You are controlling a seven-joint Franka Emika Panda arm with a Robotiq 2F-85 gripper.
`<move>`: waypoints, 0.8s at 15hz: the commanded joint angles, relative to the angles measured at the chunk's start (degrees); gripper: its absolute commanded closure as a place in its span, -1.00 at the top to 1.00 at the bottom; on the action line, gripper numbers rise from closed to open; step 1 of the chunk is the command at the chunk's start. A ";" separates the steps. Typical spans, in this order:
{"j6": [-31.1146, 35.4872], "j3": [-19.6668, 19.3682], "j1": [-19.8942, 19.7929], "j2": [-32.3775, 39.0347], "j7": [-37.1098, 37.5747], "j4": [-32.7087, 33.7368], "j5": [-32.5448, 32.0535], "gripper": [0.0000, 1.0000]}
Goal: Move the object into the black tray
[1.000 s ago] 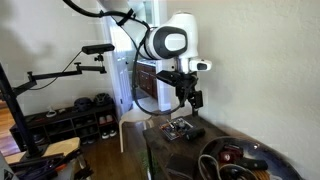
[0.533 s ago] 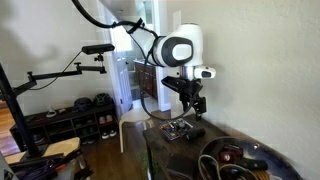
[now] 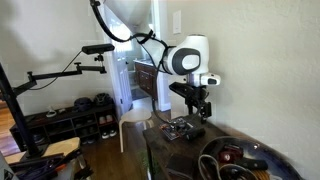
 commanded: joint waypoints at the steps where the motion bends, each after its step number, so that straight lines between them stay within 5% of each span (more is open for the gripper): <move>1: -0.07 -0.06 0.31 4.36 -0.07 4.83 1.86 1.00; 12: -0.33 -0.24 0.07 12.24 -0.08 12.68 3.34 1.00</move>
